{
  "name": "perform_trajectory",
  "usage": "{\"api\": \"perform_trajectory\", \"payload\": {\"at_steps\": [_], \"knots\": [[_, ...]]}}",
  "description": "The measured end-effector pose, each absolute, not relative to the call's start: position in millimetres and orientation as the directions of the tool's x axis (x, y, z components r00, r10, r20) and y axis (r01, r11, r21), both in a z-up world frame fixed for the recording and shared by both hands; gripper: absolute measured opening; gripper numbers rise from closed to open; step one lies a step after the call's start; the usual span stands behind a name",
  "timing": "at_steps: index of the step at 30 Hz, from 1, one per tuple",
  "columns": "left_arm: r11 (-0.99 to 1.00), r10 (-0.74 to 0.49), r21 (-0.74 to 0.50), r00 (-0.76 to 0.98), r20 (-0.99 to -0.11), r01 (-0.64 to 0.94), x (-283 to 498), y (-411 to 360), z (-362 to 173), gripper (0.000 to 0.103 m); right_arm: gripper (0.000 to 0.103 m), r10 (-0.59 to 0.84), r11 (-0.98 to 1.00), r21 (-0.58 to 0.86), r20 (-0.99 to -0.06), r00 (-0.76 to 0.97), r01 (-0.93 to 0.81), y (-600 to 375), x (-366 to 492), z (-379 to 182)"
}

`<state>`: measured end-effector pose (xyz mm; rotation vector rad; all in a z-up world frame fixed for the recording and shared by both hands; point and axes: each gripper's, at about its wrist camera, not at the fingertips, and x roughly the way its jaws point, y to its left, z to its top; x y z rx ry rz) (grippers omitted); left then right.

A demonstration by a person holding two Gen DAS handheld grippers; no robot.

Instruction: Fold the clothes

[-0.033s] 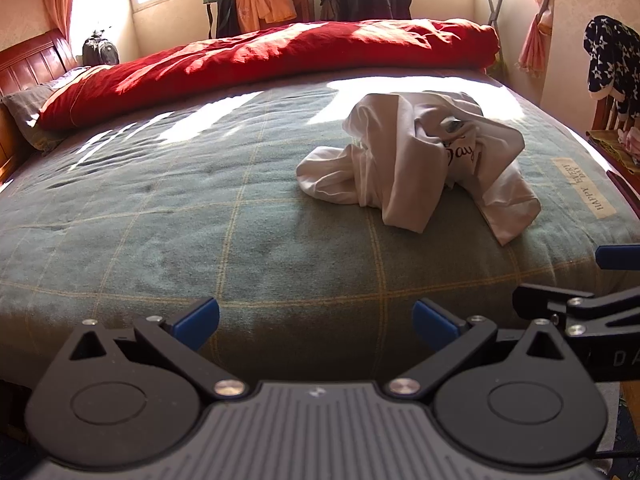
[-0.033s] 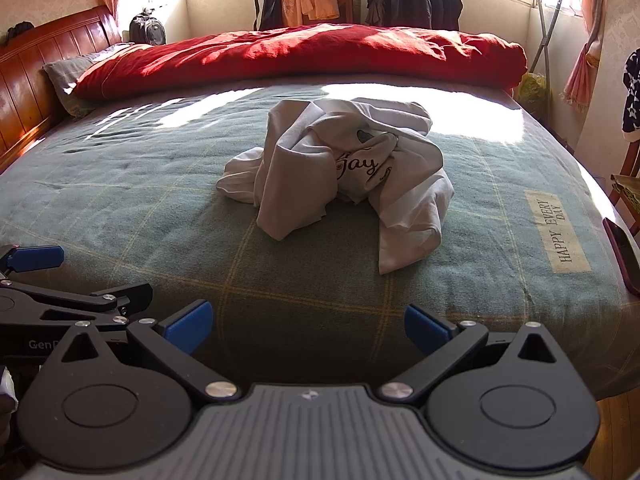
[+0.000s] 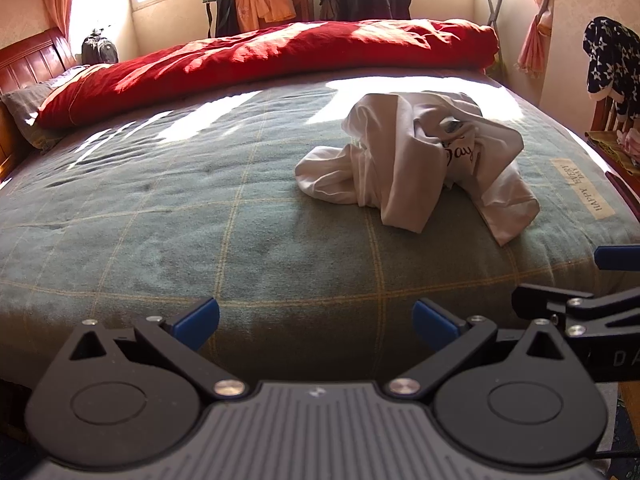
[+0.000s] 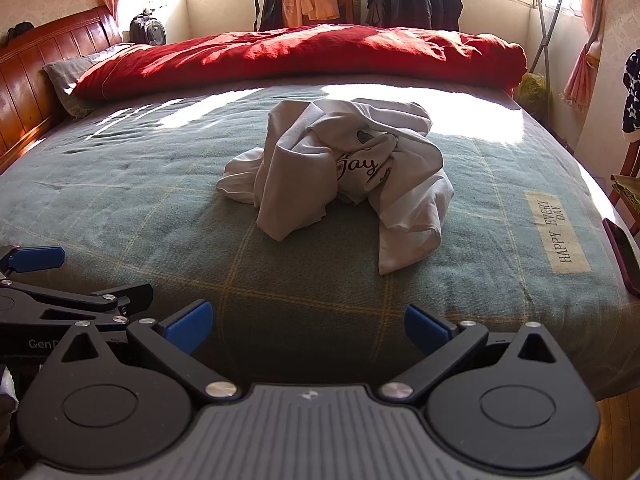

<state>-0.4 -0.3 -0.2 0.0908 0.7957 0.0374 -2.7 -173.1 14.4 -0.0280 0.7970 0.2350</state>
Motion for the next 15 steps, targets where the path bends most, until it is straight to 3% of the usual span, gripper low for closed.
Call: {"api": "perform_trajectory", "payload": {"at_steps": [15], "knots": [[0.997,0.053,0.079,0.701,-0.711,0.005,-2.2,-1.1,0.1,0.102,0.103,0.206,0.973,0.075,-0.705,0.679,-0.218,-173.7,-3.9,15.5]]}}
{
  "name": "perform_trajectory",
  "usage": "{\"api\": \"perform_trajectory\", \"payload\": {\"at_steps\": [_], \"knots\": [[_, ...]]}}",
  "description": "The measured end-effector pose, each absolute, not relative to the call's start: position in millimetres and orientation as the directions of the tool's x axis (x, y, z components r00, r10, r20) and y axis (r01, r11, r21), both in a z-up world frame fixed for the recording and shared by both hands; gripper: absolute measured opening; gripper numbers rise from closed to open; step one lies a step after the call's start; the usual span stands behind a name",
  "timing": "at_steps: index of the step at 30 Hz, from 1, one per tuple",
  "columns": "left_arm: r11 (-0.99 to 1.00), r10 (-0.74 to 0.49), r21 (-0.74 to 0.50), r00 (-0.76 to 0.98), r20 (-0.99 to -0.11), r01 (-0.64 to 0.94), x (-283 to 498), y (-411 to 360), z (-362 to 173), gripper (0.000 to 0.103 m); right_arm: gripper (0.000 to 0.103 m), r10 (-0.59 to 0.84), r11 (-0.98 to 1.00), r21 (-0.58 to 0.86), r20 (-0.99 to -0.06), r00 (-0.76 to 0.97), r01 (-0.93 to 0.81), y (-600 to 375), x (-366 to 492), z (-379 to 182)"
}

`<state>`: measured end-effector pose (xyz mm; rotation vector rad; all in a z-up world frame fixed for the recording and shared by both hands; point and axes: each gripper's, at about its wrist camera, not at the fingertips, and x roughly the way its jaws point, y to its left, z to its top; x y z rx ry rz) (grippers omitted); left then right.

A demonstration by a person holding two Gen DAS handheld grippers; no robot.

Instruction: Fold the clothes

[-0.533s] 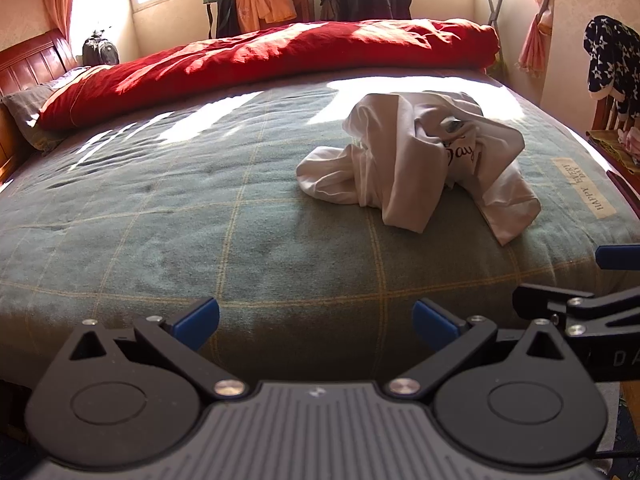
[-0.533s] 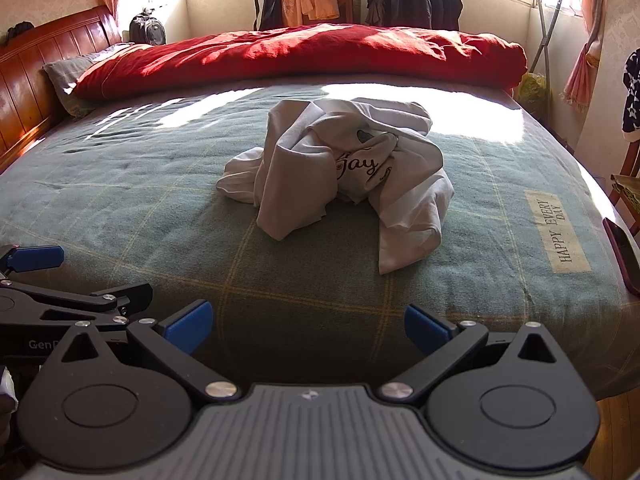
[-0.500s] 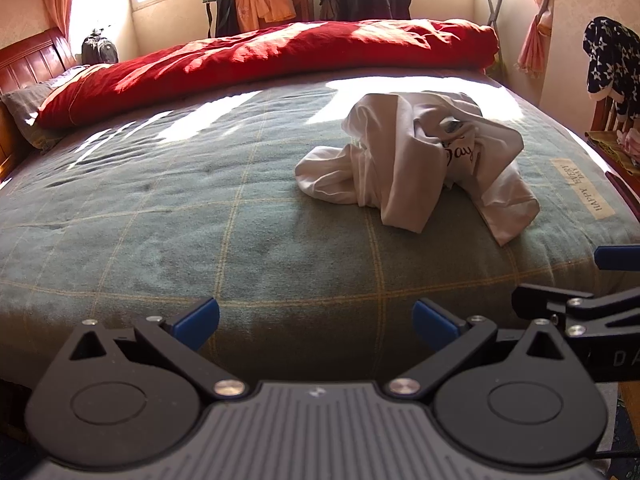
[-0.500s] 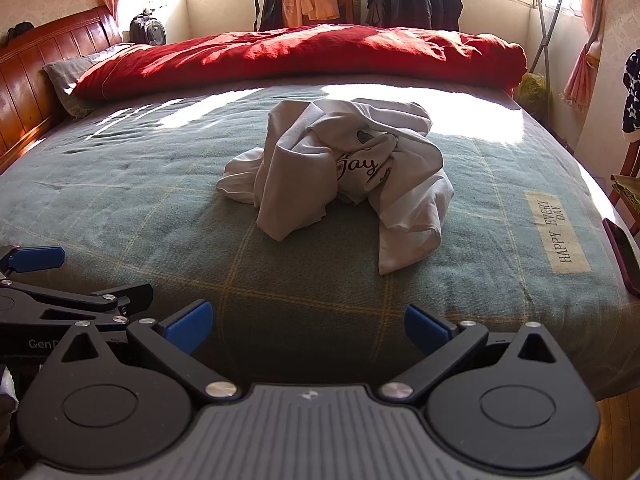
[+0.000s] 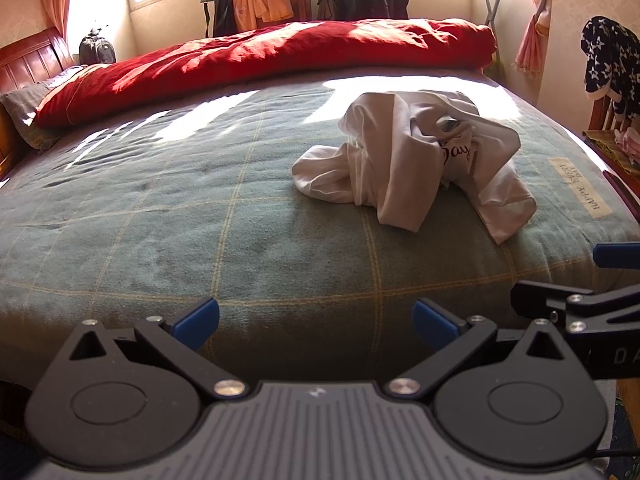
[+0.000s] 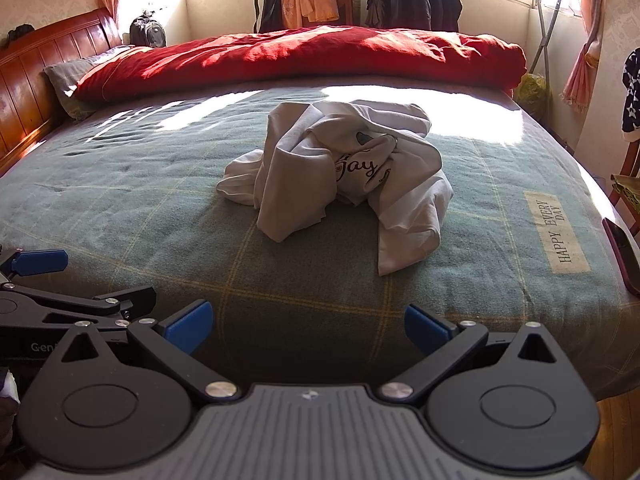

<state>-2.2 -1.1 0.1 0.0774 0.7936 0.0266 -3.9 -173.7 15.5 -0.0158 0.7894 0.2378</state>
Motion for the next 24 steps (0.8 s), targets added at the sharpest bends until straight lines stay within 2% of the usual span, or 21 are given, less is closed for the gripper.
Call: {"api": "perform_trajectory", "payload": {"at_steps": [24], "knots": [[0.997,0.048,0.073,0.700,-0.713,0.007,-1.6,0.7,-1.1,0.102,0.103,0.209,0.973,0.077,-0.702,0.680,-0.219,-172.6,-4.8,16.3]]}}
